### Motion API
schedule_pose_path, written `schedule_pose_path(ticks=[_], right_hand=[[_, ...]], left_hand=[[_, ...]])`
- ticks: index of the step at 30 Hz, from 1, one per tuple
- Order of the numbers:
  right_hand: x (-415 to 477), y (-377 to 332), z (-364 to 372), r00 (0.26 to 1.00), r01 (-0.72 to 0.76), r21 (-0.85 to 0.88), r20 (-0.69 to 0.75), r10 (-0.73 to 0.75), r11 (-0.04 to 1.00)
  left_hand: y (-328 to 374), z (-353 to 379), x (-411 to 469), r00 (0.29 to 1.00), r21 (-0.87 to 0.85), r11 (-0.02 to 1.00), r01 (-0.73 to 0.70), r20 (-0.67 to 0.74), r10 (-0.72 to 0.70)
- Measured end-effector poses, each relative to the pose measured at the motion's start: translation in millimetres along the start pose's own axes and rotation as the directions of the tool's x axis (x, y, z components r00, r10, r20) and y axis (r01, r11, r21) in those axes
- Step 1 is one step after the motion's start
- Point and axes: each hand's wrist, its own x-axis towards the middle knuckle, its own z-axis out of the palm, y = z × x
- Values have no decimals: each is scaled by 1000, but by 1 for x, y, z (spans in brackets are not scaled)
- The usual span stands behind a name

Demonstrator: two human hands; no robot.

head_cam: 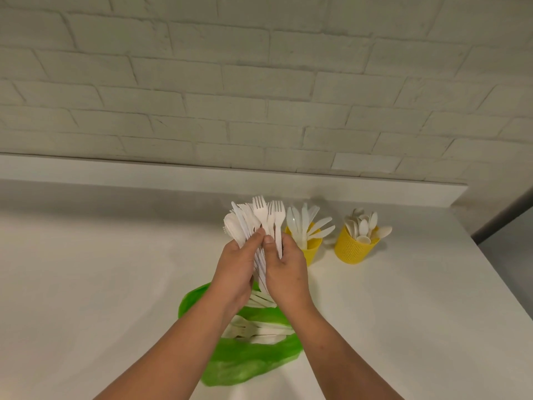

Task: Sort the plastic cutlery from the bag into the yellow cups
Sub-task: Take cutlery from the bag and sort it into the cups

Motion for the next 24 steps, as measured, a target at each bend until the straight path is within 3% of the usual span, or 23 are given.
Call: schedule_pose_path(ticks=[5,11,18,24], right_hand=[[7,0,-11,982,-25,-7,188,26,1000],[2,2,-5,996,-61,24,63,59,998],[5,1,-12,966,-54,-20,251,57,998],[7,4,-3,985,-95,-39,140,99,995]], left_hand=[[3,-1,-3,998,-23,998,63,17,-62],[3,3,-6,997,-92,993,69,22,-68],[2,0,-5,994,-113,987,112,-5,-113],[2,2,-3,990,-168,976,138,-5,-140]])
